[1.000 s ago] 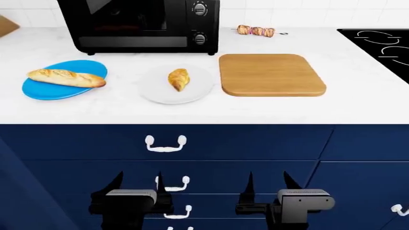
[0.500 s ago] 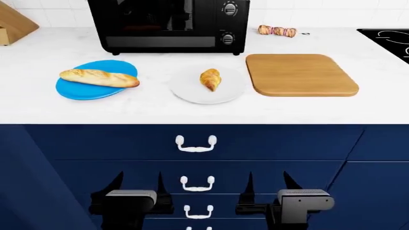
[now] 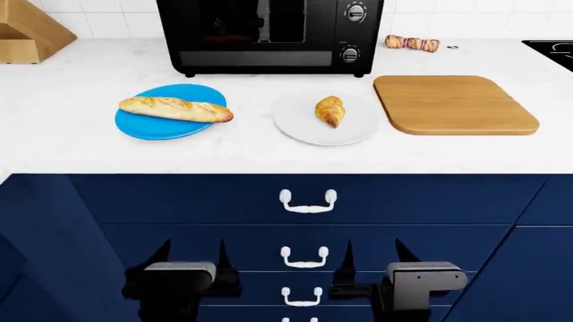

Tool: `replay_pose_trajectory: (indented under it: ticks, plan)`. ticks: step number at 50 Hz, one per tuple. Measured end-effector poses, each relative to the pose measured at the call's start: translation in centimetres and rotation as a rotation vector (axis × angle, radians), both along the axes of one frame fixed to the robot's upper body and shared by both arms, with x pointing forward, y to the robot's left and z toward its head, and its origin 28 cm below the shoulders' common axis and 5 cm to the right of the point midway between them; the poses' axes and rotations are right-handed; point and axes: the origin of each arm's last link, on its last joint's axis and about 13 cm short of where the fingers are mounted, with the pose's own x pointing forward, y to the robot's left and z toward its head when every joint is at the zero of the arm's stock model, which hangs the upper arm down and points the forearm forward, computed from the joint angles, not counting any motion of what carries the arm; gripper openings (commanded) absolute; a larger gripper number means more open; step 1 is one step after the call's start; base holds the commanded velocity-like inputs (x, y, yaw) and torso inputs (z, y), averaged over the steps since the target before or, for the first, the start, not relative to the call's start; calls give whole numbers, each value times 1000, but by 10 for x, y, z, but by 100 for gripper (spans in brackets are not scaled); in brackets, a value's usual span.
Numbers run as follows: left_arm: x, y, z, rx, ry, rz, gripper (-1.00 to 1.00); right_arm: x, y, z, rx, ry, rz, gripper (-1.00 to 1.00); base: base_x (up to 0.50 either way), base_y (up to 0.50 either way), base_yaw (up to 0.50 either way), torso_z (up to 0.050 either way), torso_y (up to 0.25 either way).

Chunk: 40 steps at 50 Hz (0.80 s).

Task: From the different types of pastries on the counter, select a croissant and place it on the cutting board. Then retrieve a jar of jam from the cabinet and place it alongside the croissant on the cutting board.

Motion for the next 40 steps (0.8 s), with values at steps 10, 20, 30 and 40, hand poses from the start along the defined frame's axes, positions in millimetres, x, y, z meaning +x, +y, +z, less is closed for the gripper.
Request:
replay_pose_trajectory:
  ticks: [10, 20, 30, 40]
  plan:
    - [1, -5, 40, -60, -33, -58, 100, 2, 0, 46, 37, -28, 19, 100, 0, 0, 0, 0, 0]
    - [3, -9, 110, -144, -134, -139, 100, 4, 0, 122, 86, -109, 55, 100, 0, 0, 0, 0, 0]
    - [47, -4, 194, -209, -119, -257, 100, 46, -10, 219, 145, -116, 140, 100, 0, 0, 0, 0, 0]
    - [78, 6, 268, -187, -77, -343, 100, 71, -19, 298, 132, -80, 237, 100, 0, 0, 0, 0, 0]
